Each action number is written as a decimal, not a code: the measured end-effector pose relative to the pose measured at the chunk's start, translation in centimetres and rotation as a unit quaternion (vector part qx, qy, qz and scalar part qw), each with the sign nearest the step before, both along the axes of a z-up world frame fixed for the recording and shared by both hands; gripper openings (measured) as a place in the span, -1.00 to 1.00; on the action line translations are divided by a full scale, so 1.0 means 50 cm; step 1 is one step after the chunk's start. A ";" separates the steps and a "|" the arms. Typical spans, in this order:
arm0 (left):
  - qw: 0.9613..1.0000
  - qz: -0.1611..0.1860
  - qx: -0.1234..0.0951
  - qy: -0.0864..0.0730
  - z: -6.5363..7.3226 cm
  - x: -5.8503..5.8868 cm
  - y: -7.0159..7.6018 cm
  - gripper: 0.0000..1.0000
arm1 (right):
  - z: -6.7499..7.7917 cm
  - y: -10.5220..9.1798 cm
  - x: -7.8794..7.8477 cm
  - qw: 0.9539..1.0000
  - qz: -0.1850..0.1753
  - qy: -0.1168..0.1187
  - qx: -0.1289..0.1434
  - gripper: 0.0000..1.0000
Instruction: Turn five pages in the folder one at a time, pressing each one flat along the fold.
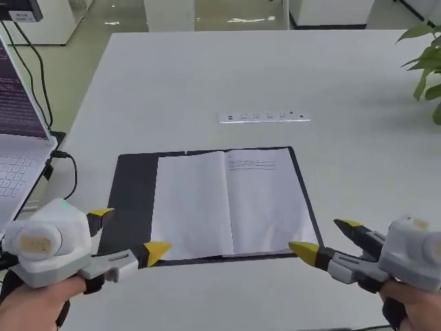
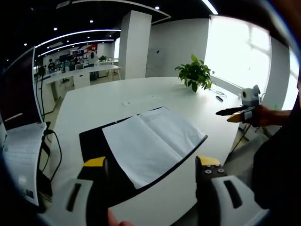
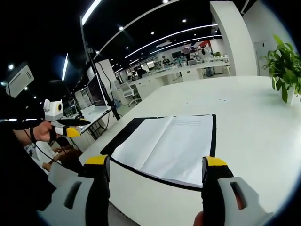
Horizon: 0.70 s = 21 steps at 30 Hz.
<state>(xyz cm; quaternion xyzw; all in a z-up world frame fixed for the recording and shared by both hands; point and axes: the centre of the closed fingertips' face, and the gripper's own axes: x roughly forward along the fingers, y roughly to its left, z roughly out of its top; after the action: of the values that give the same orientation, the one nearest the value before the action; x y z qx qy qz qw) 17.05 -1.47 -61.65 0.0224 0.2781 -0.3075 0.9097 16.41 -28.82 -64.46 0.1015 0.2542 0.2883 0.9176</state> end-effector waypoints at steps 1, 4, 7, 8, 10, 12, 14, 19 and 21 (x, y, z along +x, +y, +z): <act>1.000 -0.001 -0.001 0.001 0.000 0.001 -0.004 0.50 | 0.001 -0.002 0.000 1.000 -0.001 0.001 0.000 0.59; 1.000 -0.011 -0.003 0.004 -0.005 0.013 -0.013 0.50 | -0.003 -0.007 0.001 1.000 0.002 0.012 -0.007 0.64; 1.000 -0.026 0.002 0.004 -0.006 0.020 -0.028 0.50 | 0.001 -0.011 0.001 1.000 0.010 0.009 -0.021 0.62; 1.000 -0.030 0.004 0.005 -0.006 0.022 -0.034 0.50 | 0.005 -0.015 0.003 1.000 0.008 0.009 -0.021 0.62; 0.999 -0.038 0.005 0.006 -0.008 0.027 -0.044 0.49 | 0.008 -0.024 0.007 1.000 -0.002 0.004 -0.024 0.60; 0.999 -0.043 0.006 0.008 -0.010 0.031 -0.054 0.49 | 0.008 -0.029 0.007 1.000 -0.005 0.005 -0.023 0.60; 0.999 -0.051 0.004 0.007 -0.009 0.037 -0.069 0.48 | 0.009 -0.030 0.004 1.000 -0.006 0.006 -0.022 0.60; 0.997 -0.073 -0.006 0.009 -0.009 0.057 -0.106 0.48 | 0.004 -0.035 -0.008 1.000 -0.003 0.019 -0.025 0.52; 0.997 -0.080 -0.008 0.009 -0.007 0.064 -0.123 0.48 | 0.002 -0.036 -0.010 0.999 -0.003 0.018 -0.028 0.50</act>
<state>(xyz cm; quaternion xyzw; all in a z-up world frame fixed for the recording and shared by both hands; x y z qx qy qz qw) 20.25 -7.60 -62.00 0.0343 0.2806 -0.3818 0.8799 15.91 -30.59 -64.36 0.0818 0.2786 0.2761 0.9162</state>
